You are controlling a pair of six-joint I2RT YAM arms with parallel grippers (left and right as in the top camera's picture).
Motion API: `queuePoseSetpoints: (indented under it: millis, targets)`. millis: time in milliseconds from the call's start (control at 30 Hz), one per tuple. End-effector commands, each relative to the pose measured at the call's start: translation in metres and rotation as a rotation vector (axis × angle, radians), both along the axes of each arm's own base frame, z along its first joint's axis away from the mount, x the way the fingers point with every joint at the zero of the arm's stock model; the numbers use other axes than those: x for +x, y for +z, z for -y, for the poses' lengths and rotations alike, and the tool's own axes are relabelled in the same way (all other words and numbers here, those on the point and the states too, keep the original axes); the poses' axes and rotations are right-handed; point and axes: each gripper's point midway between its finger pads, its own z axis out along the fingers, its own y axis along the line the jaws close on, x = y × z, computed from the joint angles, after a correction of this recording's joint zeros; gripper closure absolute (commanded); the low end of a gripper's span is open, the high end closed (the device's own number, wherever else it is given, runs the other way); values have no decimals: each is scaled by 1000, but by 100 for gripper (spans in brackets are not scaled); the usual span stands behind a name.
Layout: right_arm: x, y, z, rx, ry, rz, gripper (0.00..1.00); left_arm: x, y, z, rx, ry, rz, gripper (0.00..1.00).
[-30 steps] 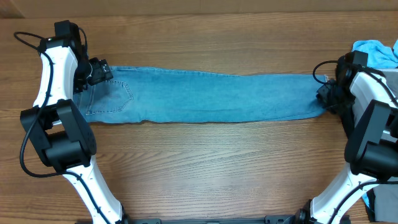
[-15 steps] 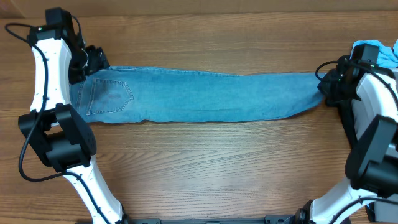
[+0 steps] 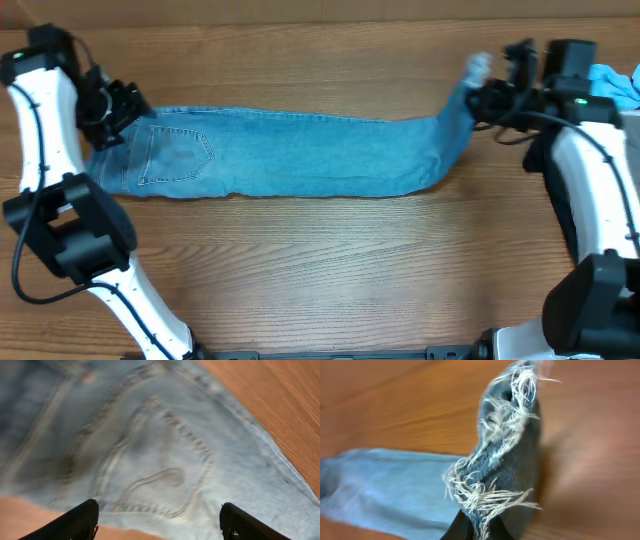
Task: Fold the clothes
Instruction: 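Lift the hem with the right gripper and fold it leftward toward the waistband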
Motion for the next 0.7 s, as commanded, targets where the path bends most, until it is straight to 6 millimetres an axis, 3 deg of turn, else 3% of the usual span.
queuePoseSetpoints:
  millis: [0, 167, 333, 467, 667]
  targets:
    - [-6, 29, -72, 54, 167, 81, 96, -13, 9, -28, -21, 76, 1, 18]
    - [-15, 48, -144, 101, 270, 130, 96, -33, 8, -58, -32, 149, -23, 16]
    - [-23, 65, -200, 150, 305, 181, 96, -47, 8, -74, -44, 199, -42, 13]
    - [-28, 58, -226, 88, 297, 206, 96, -50, 8, -76, -48, 205, -50, 12]
    - [-44, 30, -286, 81, 375, 195, 96, -51, 8, -73, -52, 201, -57, 11]
